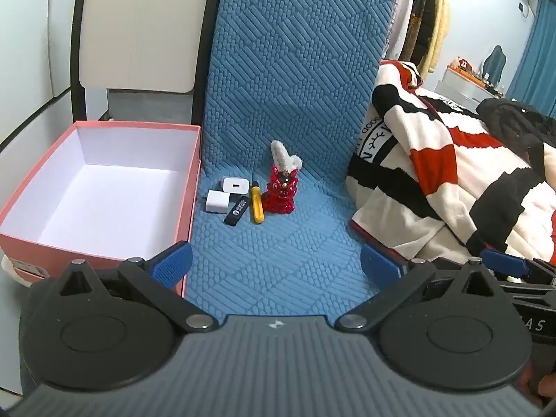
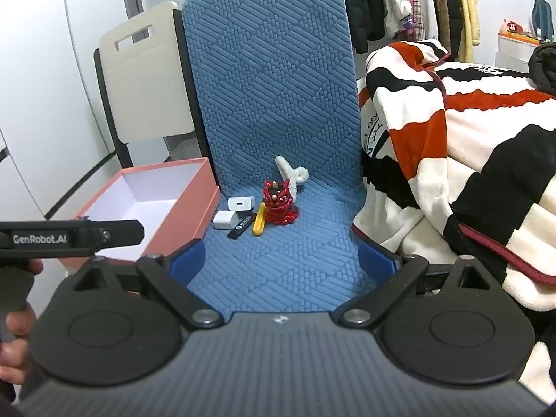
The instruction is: Organize rigid objects
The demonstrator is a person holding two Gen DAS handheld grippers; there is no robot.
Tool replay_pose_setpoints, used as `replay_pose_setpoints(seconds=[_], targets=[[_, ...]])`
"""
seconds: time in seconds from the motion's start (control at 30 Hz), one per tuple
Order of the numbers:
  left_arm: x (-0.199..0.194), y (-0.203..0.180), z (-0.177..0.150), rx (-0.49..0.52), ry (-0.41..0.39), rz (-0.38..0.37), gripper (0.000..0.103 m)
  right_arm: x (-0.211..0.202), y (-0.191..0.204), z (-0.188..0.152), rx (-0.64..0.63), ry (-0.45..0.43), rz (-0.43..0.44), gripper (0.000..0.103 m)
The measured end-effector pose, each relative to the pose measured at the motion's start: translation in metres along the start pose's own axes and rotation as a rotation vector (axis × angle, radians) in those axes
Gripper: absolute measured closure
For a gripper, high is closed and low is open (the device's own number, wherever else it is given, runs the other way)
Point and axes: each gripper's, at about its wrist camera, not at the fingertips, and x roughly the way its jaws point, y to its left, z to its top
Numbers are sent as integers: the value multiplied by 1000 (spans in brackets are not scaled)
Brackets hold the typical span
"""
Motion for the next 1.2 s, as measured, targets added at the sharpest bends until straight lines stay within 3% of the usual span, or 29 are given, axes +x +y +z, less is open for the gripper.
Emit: replay_pose_setpoints(seconds=[0.53, 1.2], targets=[[42, -6, -5, -11, 21, 11, 0, 20, -30, -12, 40, -10, -2, 6], [55, -4, -11, -31, 32, 15, 0, 29, -30, -15, 31, 7, 20, 6]])
